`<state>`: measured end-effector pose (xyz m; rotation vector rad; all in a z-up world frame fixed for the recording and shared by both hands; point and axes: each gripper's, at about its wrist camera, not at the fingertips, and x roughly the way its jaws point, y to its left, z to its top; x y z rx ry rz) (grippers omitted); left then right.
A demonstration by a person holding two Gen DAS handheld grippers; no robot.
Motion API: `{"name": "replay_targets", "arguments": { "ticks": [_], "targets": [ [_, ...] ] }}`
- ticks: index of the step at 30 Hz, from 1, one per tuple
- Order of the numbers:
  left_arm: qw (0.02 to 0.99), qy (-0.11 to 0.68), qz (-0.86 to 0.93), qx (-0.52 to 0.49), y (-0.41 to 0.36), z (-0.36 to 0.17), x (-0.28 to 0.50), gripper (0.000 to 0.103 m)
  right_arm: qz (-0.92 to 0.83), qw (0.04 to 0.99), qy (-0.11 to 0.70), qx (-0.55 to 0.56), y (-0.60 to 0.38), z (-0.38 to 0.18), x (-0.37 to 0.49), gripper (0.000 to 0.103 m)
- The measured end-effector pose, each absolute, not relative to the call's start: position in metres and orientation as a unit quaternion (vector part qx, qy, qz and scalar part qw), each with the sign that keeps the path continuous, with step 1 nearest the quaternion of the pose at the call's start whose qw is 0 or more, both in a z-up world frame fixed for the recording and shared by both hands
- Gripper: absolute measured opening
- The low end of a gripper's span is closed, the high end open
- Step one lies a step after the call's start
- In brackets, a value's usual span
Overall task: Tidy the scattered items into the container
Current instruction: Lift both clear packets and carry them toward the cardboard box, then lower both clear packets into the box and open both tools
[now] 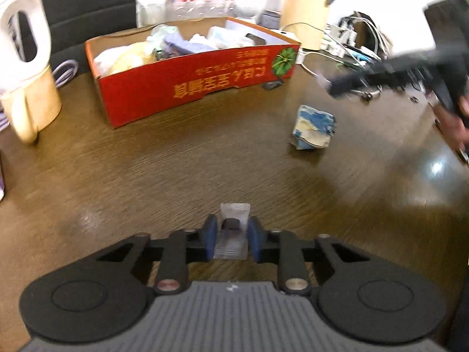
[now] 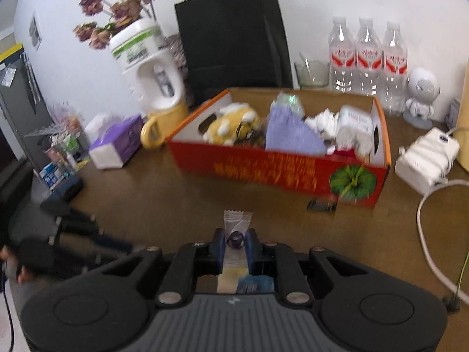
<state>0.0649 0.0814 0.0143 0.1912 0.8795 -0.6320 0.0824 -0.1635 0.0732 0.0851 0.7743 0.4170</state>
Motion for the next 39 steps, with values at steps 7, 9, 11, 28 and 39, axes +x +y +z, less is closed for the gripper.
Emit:
{"name": "replay_targets", "arguments": {
  "ticks": [7,9,11,28,39],
  "targets": [
    [0.883,0.395,-0.238,0.083,0.08,0.021,0.053,0.017,0.194,0.897,0.394,0.051,-0.162,0.056,0.053,0.014],
    [0.892,0.391,-0.219,0.066,0.074,0.036,0.065,0.017,0.194,0.9,0.388,0.049,-0.163,0.061,0.056,0.014],
    [0.898,0.385,-0.204,0.051,0.069,0.062,0.085,0.017,0.19,0.906,0.375,0.049,-0.166,0.073,0.068,0.014],
    [0.847,0.525,-0.087,-0.005,0.008,0.116,0.292,0.017,0.146,0.849,0.503,0.076,-0.152,0.127,0.304,0.014],
    [0.79,0.609,-0.07,-0.033,0.018,0.096,0.308,0.057,0.099,0.809,0.571,0.096,-0.157,0.1,0.327,0.055]
  ]
}}
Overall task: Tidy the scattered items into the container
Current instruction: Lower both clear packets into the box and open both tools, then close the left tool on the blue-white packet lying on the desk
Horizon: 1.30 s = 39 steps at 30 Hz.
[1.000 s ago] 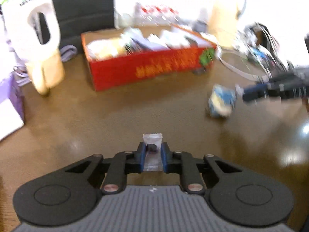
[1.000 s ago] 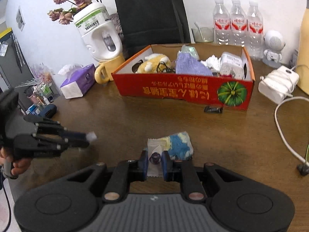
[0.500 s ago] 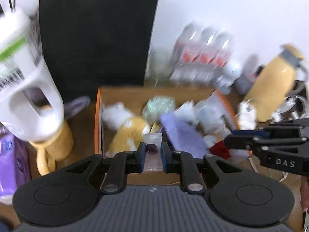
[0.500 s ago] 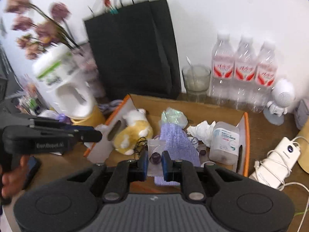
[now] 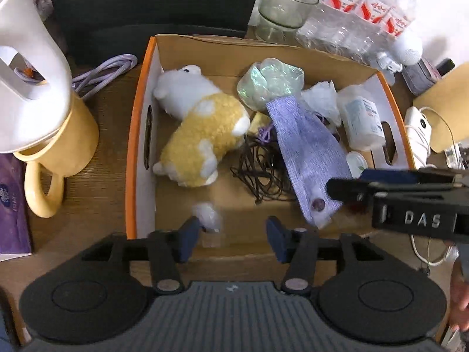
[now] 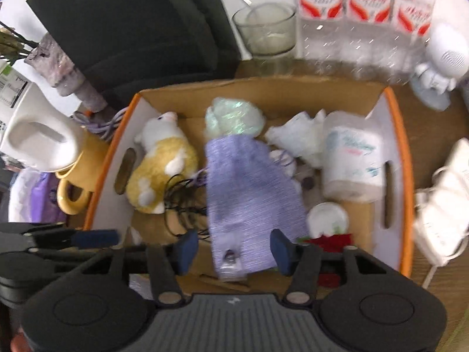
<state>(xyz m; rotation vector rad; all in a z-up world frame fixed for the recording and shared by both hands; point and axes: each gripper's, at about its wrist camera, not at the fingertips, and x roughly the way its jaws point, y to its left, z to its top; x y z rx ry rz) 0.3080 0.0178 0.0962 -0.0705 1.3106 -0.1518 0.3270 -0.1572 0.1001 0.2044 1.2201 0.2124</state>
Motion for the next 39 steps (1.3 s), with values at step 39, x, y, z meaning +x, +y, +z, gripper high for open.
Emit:
{"name": "replay_targets", "arguments": {
  "ticks": [39],
  "targets": [
    [0.967,0.256,0.015,0.003,-0.012,0.101,0.064,0.103,0.06,0.964,0.257,0.002,-0.151,0.114,0.07,0.085]
  ]
}}
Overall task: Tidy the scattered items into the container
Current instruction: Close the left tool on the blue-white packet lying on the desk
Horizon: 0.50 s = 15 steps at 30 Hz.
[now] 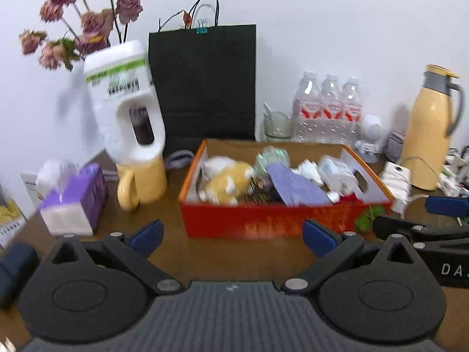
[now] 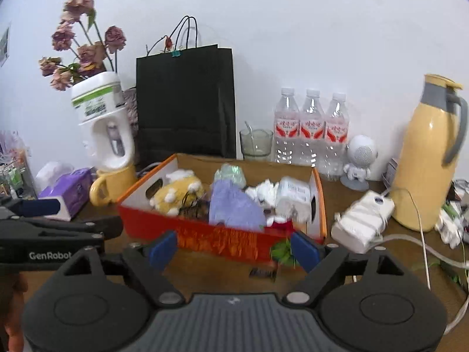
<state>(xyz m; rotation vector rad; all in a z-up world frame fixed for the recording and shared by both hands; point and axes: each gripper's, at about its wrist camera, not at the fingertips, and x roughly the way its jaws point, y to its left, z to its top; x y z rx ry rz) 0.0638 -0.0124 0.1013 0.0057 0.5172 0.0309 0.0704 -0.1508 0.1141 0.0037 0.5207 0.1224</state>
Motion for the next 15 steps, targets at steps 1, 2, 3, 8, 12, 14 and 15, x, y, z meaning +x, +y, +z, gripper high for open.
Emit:
{"name": "replay_targets", "arguments": {
  "ticks": [1,2,3,8,12,14,15],
  "targets": [
    [0.968,0.251,0.012,0.002,-0.01,0.094,0.053,0.103,0.059,0.965,0.257,0.003,-0.15,0.109,0.061,0.085],
    [0.969,0.248,0.012,0.003,-0.007,0.087,0.043,0.103,0.057,0.966,0.253,0.006,-0.15,0.104,0.048,0.085],
    [0.969,0.245,0.013,0.007,-0.004,0.081,0.033,0.103,0.057,0.967,0.249,0.013,-0.151,0.098,0.035,0.085],
    [0.972,0.234,0.017,0.006,0.016,0.052,-0.014,0.103,0.066,0.96,0.266,0.053,-0.155,0.067,-0.012,0.086],
    [0.974,0.227,-0.006,0.008,0.024,0.044,-0.036,0.103,0.056,0.958,0.274,0.058,-0.156,0.049,-0.04,0.086],
    [0.975,0.222,-0.015,0.014,0.022,0.043,-0.041,0.103,0.047,0.962,0.262,0.054,-0.158,0.047,-0.053,0.086],
    [0.975,0.219,-0.023,0.016,0.02,0.042,-0.043,0.103,0.044,0.963,0.257,0.06,-0.161,0.046,-0.058,0.086]
  ]
}}
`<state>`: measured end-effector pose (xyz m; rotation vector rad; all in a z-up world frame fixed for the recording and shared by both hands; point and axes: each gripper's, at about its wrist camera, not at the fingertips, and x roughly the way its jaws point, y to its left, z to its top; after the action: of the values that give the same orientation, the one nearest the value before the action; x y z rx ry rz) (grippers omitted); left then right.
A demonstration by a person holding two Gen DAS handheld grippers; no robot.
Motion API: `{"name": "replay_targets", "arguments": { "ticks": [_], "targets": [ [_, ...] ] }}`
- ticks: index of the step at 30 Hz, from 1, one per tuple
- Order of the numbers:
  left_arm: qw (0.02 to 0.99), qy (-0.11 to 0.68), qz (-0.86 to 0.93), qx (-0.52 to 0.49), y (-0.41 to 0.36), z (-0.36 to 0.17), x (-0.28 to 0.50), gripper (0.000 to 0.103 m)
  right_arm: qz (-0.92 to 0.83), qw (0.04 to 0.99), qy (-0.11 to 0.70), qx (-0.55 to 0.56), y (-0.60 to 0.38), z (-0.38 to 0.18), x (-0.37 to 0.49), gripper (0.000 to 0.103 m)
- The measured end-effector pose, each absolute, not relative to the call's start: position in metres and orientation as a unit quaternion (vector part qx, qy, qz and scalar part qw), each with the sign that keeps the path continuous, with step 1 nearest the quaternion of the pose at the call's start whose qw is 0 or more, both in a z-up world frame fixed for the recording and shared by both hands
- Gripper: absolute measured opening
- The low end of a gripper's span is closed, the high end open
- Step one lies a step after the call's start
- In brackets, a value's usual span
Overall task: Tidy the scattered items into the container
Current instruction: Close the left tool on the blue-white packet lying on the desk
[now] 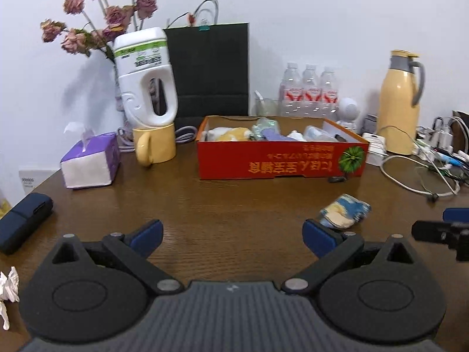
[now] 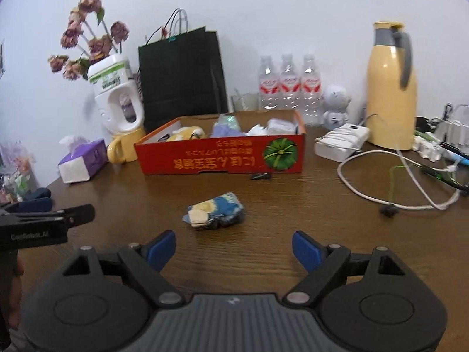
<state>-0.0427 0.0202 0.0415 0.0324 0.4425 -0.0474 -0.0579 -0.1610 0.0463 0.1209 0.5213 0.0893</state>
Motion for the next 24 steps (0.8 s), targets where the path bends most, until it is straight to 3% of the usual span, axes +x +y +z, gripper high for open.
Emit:
{"name": "replay_targets", "arguments": {
  "ticks": [8,17,20,22,23,24],
  "targets": [
    [0.959,0.248,-0.133,-0.013,-0.004,0.031,-0.014,0.103,0.019,0.966,0.248,0.074,-0.19,0.046,-0.049,0.084],
    [0.924,0.288,-0.242,0.071,-0.068,0.021,0.057,0.1,0.005,0.962,0.26,0.088,-0.219,0.045,-0.015,0.08],
    [0.913,0.307,-0.258,0.071,-0.076,0.015,0.072,0.086,0.003,0.96,0.265,0.087,-0.225,0.044,-0.004,0.08],
    [0.906,0.325,-0.264,0.065,-0.078,0.01,0.082,0.067,0.005,0.96,0.267,0.086,-0.228,0.043,0.004,0.08],
    [0.903,0.333,-0.263,0.061,-0.078,0.008,0.086,0.065,0.005,0.959,0.269,0.086,-0.229,0.042,0.01,0.08],
    [0.902,0.339,-0.262,0.055,-0.078,0.006,0.09,0.054,0.008,0.958,0.272,0.086,-0.23,0.042,0.015,0.08]
  ]
}}
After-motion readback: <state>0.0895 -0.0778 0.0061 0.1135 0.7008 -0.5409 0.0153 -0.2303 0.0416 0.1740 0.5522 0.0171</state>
